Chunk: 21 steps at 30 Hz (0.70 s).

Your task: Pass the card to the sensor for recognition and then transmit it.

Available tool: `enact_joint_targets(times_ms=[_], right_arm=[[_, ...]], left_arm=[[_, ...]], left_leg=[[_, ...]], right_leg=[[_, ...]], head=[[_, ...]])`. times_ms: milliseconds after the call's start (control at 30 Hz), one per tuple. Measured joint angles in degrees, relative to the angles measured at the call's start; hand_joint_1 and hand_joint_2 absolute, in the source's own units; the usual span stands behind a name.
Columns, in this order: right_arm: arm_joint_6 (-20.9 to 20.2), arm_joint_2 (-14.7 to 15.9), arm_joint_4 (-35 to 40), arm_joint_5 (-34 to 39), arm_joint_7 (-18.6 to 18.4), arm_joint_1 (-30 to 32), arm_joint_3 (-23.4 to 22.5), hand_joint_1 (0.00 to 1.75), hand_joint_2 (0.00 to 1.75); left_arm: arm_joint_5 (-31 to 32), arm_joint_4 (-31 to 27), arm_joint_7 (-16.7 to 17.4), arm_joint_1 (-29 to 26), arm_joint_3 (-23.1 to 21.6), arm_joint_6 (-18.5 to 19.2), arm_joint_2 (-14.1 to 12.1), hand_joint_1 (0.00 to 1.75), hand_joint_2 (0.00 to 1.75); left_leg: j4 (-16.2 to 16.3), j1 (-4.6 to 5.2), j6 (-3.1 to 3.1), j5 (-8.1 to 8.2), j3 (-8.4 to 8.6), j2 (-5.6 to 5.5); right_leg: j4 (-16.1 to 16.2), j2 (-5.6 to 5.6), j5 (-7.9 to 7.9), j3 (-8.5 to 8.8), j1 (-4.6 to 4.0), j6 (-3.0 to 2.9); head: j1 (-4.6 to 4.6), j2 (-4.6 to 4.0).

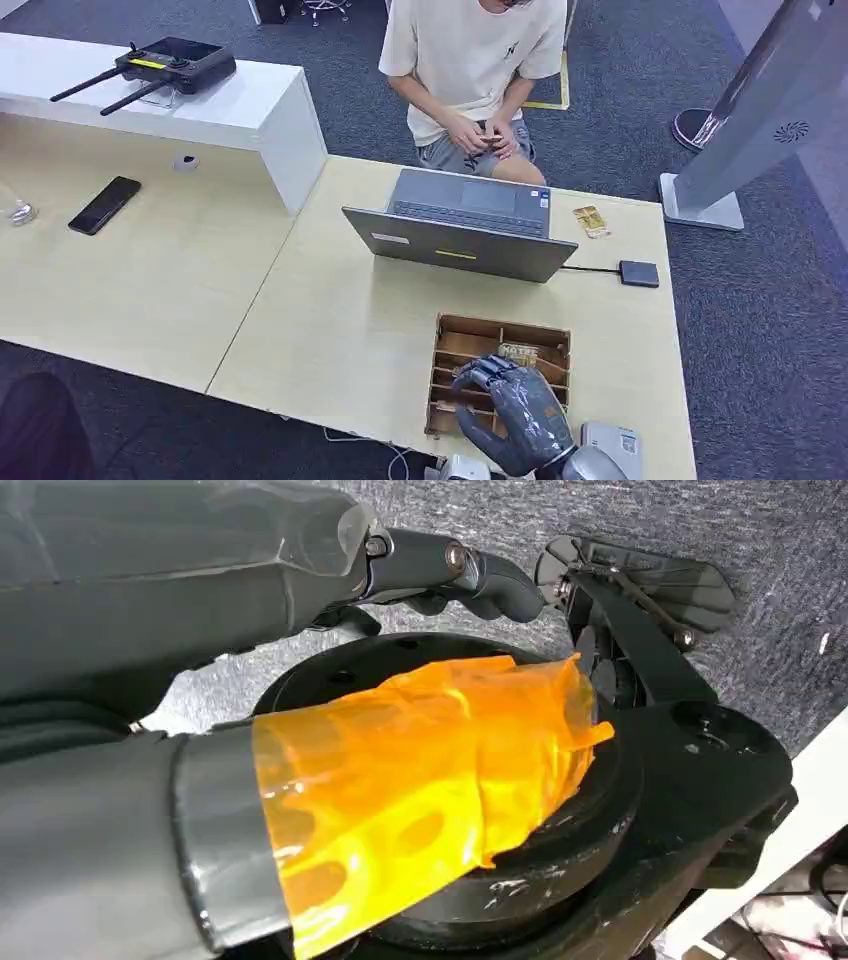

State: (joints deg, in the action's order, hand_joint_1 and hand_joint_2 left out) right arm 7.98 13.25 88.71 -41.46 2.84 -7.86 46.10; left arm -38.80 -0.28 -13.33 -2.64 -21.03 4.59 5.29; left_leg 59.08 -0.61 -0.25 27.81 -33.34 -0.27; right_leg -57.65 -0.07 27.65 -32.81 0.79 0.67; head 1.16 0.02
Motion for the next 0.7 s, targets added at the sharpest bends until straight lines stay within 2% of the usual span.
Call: enact_joint_targets(times_ms=[133, 367, 400, 700], right_arm=[[1.51, -0.7, -3.3, 0.02, 0.59, -2.2, 0.0, 0.8, 1.75], [3.63, -2.12, -6.71, -1.73, -0.46, -4.35, -0.07, 0.84, 1.75], [3.8, -2.25, -7.18, -1.88, -0.5, -4.57, -0.15, 0.8, 1.75], [4.17, -2.75, -9.66, -2.51, -1.07, -5.18, -0.52, 0.84, 1.75]], left_arm=[[0.42, 0.0, 0.02, 0.04, 0.0, 0.0, 0.0, 0.0, 0.0], [1.16, 0.0, 0.02, 0.04, 0.0, -0.26, 0.0, 0.0, 0.0], [1.27, 0.0, 0.02, 0.04, 0.0, -0.3, 0.0, 0.0, 0.0], [1.44, 0.0, 0.02, 0.04, 0.0, -0.39, 0.0, 0.0, 0.0]], left_leg=[[0.0, 0.0, 0.0, -0.01, 0.0, -0.01], [0.0, 0.0, -0.01, -0.01, 0.0, -0.01], [0.0, 0.0, -0.01, -0.01, 0.0, -0.01], [0.0, 0.0, 0.0, -0.01, -0.01, -0.01]], right_leg=[[0.0, -0.01, 0.0, 0.01, 0.0, 0.0], [0.0, -0.01, 0.0, 0.0, 0.0, 0.0], [0.0, -0.01, 0.0, 0.0, -0.01, 0.0], [0.0, -0.01, 0.0, 0.0, 0.0, 0.0]], head=[[0.0, 0.0], [0.0, 0.0], [-0.02, 0.0], [-0.02, 0.0]])
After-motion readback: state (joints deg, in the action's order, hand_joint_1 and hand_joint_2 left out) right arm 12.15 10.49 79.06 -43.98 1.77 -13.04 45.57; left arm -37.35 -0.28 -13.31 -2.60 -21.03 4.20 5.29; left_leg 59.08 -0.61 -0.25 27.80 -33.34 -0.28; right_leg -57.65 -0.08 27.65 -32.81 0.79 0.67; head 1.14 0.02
